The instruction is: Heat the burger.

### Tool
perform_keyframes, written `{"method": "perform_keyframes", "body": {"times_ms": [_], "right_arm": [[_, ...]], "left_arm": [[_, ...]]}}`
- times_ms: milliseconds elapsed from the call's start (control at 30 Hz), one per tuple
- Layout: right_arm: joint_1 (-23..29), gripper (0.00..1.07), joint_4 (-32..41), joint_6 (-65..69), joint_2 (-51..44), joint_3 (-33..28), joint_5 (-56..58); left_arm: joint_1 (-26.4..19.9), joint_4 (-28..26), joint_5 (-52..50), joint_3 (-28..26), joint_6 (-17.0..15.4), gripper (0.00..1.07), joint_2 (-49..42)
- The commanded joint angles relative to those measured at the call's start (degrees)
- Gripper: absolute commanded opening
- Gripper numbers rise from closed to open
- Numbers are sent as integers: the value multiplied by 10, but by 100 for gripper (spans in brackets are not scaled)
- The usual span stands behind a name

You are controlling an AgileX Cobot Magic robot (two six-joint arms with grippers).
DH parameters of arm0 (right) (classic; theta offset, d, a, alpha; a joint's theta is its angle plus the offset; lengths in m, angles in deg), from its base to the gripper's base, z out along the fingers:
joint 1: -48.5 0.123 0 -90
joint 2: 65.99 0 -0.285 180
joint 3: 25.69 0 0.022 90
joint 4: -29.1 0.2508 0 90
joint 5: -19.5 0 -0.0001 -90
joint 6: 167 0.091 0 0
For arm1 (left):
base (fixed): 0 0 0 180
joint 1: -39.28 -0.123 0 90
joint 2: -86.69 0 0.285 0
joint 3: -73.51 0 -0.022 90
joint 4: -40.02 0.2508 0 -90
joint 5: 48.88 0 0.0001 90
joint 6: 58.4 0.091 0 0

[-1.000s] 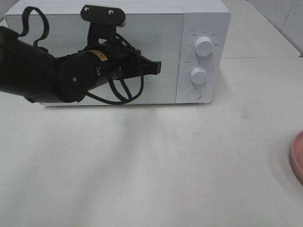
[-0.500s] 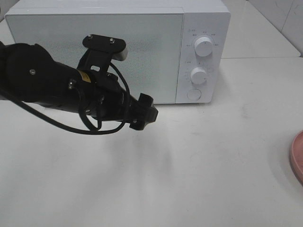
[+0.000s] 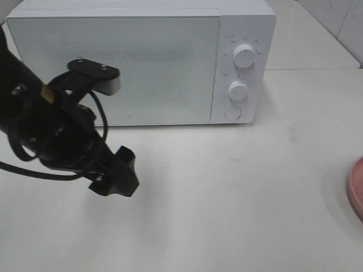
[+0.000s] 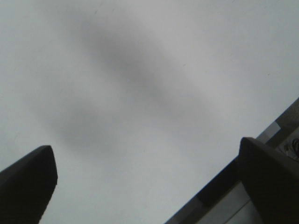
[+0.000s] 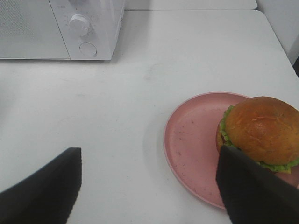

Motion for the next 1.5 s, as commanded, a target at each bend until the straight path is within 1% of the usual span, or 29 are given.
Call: {"method": "perform_keyframes", "body": {"times_ms": [33, 67, 133, 167, 233, 267, 300, 333, 367, 400, 433, 467, 500, 533, 567, 600, 633, 667, 733, 800, 900, 967, 1167, 1233, 1300, 1333, 1433, 1467, 1500], "right_arm": [[-1, 76, 1, -2, -15, 0, -1], [-1, 76, 1, -2, -15, 0, -1], [-1, 76, 1, -2, -15, 0, -1], [-1, 76, 1, -2, -15, 0, -1], [-1, 76, 1, -2, -15, 0, -1], [-1, 76, 1, -2, -15, 0, -1], [-1, 76, 1, -2, -15, 0, -1], [-1, 76, 1, -2, -15, 0, -1], [-1, 76, 1, -2, -15, 0, -1], [-1, 76, 1, -2, -15, 0, -1], [-1, 76, 1, -2, -15, 0, -1], [-1, 76, 1, -2, -15, 0, -1], [-1, 76, 1, -2, -15, 0, -1], [-1, 76, 1, -2, -15, 0, -1], [-1, 76, 1, -2, -15, 0, -1], [-1, 76, 1, -2, -15, 0, -1], [-1, 76, 1, -2, -15, 0, -1], [-1, 76, 1, -2, -15, 0, -1], [-1, 76, 1, -2, -15, 0, -1], [-1, 76, 1, -2, -15, 0, -1], [-1, 76, 1, -2, -15, 0, -1], [-1, 76, 1, -2, -15, 0, -1], [-1, 76, 1, -2, -15, 0, -1], [-1, 76, 1, -2, -15, 0, -1], [-1, 76, 1, -2, -15, 0, -1], [-1, 76, 1, -2, -15, 0, -1], [-1, 76, 1, -2, -15, 0, -1], [-1, 76, 1, -2, -15, 0, -1], [-1, 76, 1, -2, -15, 0, -1]], "left_arm": [[-65, 4, 110, 1, -23, 103, -37], [-65, 4, 110, 1, -23, 103, -37], [-119, 4, 170, 1, -23, 103, -63], [-119, 4, 170, 1, -23, 103, -63], [-178, 4, 214, 1, -23, 103, -92], [-178, 4, 214, 1, -23, 103, -92], [-223, 4, 241, 1, -23, 103, -116], [-241, 7, 253, 1, -23, 103, -127], [-241, 7, 253, 1, -23, 103, -127], [-280, 16, 273, 1, -23, 103, -149], [-300, 24, 282, 1, -23, 103, -162], [-300, 24, 282, 1, -23, 103, -162], [-336, 39, 300, 1, -23, 103, -184], [-354, 48, 309, 1, -23, 103, -196], [-354, 48, 309, 1, -23, 103, -196], [-382, 60, 322, 1, -23, 103, -222], [-382, 60, 322, 1, -23, 103, -222], [-402, 62, 330, 1, -23, 103, -246], [-409, 61, 331, 1, -23, 103, -261], [-413, 62, 331, 1, -21, 103, -316], [-413, 62, 332, 1, -17, 103, -330], [-413, 62, 332, 1, -9, 103, -372], [-413, 62, 332, 2, -9, 103, -434], [-413, 58, 315, 46, -7, 103, -486], [-413, 55, 309, 61, -1, 103, -500], [-412, 46, 297, 104, 15, 103, -528], [-412, 42, 290, 121, 19, 103, -543], [-412, 35, 278, 156, 22, 103, -572], [-412, 32, 270, 171, 22, 103, -584]]}}
